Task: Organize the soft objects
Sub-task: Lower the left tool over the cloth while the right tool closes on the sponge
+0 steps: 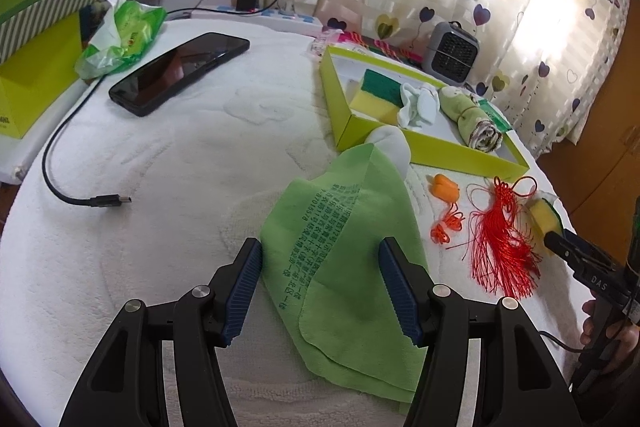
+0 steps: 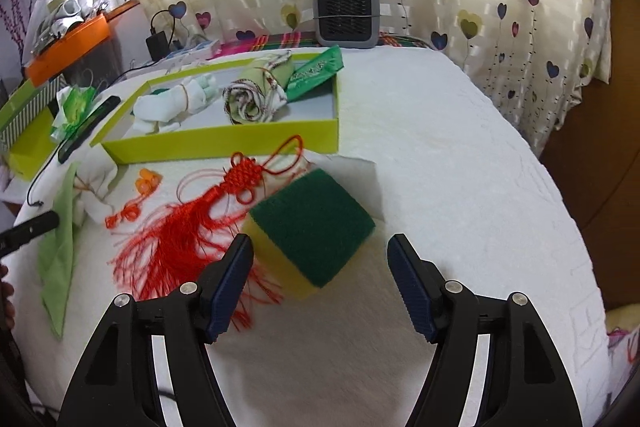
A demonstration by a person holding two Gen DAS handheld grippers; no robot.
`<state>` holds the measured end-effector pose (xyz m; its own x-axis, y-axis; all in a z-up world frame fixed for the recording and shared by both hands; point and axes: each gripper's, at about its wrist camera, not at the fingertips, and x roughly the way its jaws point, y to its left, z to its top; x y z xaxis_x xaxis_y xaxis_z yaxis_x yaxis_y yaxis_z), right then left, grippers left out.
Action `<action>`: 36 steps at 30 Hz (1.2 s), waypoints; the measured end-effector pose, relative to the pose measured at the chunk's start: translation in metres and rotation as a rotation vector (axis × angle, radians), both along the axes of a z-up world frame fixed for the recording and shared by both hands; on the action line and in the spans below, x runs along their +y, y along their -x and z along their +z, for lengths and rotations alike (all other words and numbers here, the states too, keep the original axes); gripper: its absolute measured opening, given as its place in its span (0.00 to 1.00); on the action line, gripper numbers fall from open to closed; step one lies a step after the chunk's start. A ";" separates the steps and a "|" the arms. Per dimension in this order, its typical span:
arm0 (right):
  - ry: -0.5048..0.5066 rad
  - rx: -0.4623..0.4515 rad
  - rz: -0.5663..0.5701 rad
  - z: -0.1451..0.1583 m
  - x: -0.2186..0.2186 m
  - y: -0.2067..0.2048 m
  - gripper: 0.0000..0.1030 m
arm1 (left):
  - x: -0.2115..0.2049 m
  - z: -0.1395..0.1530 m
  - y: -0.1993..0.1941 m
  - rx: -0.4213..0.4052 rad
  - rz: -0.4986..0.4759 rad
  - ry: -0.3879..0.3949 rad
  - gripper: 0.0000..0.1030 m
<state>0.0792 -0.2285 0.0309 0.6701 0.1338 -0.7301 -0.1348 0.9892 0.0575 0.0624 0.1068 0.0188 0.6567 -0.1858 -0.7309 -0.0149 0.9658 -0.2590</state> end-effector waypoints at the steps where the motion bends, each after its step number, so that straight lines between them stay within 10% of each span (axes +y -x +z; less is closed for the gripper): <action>1: 0.010 -0.003 -0.001 0.000 -0.001 0.003 0.68 | 0.000 0.000 0.000 0.000 0.001 0.001 0.58; 13: 0.170 0.017 -0.034 0.000 -0.014 0.030 0.68 | 0.001 0.000 0.001 0.003 -0.002 -0.002 0.58; 23: -0.032 -0.003 0.053 0.008 -0.019 0.031 0.68 | 0.000 0.001 0.003 0.008 -0.005 0.007 0.58; 36: -0.047 0.005 0.068 -0.003 -0.002 0.000 0.68 | -0.011 -0.001 -0.003 0.030 -0.060 0.019 0.65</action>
